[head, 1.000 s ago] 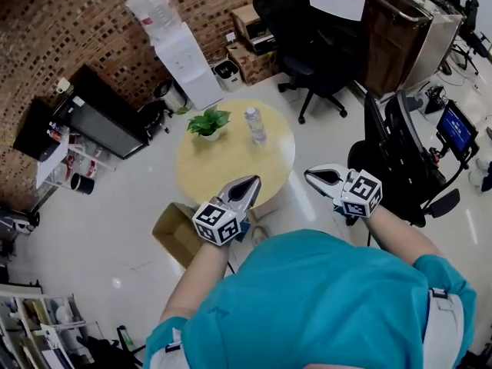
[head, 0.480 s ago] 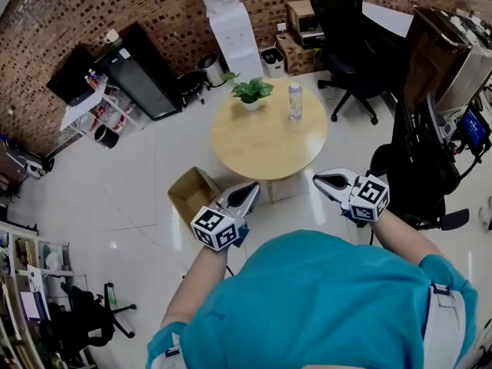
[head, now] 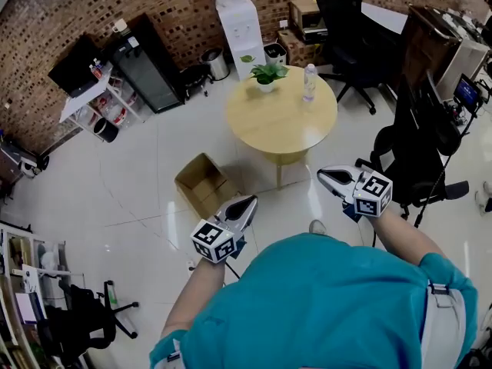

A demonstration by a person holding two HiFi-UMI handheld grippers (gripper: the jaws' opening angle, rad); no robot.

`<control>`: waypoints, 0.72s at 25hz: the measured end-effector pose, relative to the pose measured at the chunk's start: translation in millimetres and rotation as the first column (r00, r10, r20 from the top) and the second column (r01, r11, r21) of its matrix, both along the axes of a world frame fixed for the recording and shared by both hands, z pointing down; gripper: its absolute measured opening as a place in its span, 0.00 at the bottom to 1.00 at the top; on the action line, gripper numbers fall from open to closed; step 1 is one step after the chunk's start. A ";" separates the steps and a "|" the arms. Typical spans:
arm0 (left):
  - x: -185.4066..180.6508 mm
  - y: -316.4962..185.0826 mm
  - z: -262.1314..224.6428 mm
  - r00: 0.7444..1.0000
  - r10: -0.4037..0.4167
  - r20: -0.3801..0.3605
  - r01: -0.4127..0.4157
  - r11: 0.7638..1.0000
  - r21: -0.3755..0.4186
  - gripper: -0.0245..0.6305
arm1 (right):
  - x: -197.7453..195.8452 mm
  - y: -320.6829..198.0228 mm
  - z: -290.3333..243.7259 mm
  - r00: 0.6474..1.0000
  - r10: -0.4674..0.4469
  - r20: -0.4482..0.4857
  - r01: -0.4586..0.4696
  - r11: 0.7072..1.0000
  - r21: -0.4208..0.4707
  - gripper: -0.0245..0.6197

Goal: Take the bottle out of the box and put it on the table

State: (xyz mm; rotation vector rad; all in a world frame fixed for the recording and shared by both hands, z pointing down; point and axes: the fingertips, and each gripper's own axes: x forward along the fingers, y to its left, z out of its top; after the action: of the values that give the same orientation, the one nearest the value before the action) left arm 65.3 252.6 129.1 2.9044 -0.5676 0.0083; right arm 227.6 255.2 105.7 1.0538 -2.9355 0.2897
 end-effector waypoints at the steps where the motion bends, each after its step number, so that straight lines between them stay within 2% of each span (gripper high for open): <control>1: -8.4 3.7 0.3 1.000 0.003 -0.011 -0.003 1.000 -0.011 0.04 | -8.7 5.3 -2.0 1.000 0.007 0.001 -0.007 1.000 -0.003 0.04; 4: -17.0 30.8 -1.7 0.999 0.024 -0.042 -0.025 0.999 -0.028 0.04 | -21.9 35.3 -10.6 1.000 0.021 -0.015 -0.021 1.000 0.006 0.04; 8: 11.5 90.7 -1.7 0.998 0.048 -0.040 -0.048 0.999 0.003 0.04 | 1.9 95.1 -11.1 0.999 0.032 -0.013 -0.031 0.999 0.041 0.04; 14: 79.3 150.3 0.2 0.999 0.024 -0.036 -0.024 1.000 0.018 0.04 | 61.2 165.8 -6.9 1.000 -0.001 -0.029 0.004 0.995 0.103 0.04; 18: 159.2 191.4 9.5 0.998 0.001 -0.067 -0.003 1.000 -0.028 0.04 | 113.0 209.6 -0.4 0.998 -0.056 -0.027 0.058 0.993 0.100 0.04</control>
State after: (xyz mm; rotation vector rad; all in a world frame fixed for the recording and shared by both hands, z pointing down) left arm 224.5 444.0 138.6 2.8662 -0.5484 -0.0803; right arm 340.6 464.9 105.2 0.9738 -2.9809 0.1276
